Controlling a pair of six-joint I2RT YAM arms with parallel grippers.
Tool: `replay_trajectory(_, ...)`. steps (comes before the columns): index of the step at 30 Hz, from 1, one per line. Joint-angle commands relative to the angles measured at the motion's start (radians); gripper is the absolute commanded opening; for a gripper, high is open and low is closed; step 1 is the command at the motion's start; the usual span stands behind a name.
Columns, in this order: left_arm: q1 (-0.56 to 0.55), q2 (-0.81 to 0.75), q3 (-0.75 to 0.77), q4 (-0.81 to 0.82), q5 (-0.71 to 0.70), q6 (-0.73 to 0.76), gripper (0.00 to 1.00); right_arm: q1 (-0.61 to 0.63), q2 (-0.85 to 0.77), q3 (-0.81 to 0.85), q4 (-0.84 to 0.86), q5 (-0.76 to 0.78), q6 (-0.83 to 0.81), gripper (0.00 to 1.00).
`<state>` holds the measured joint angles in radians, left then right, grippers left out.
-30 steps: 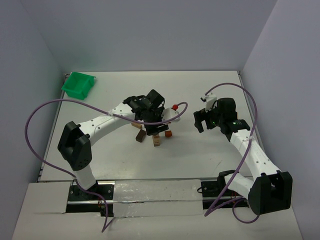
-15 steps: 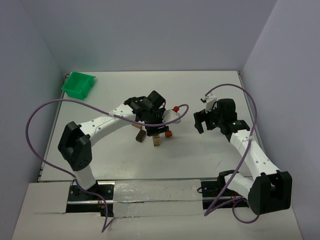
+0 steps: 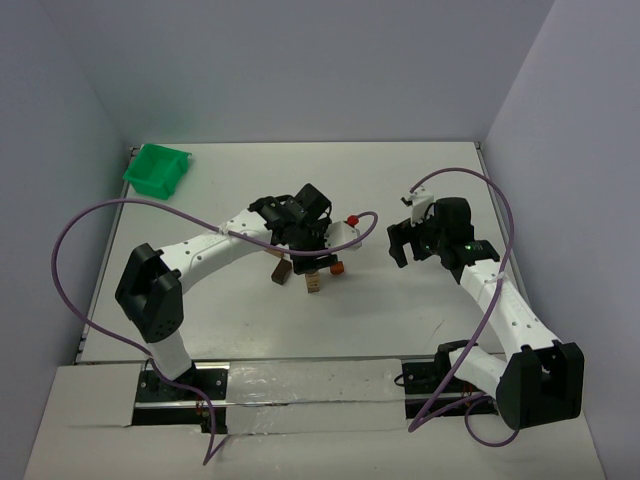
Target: Build the wood block tower
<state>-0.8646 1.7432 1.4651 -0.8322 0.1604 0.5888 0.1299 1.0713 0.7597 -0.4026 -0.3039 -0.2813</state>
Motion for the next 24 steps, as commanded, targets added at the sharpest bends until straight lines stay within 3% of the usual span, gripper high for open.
replay_trajectory(1,-0.008,-0.040,-0.003,0.042,0.004,0.009,0.22,-0.012,0.004,-0.005,0.041,-0.012,0.007,1.00)
replay_trajectory(10,-0.010,-0.042,-0.003,0.045,0.004,0.011,0.26,-0.015,0.002,-0.007,0.039,-0.012,0.005,1.00)
replay_trajectory(24,-0.011,-0.037,-0.011,0.041,0.008,0.019,0.44,-0.017,0.006,-0.001,0.036,-0.013,0.002,1.00)
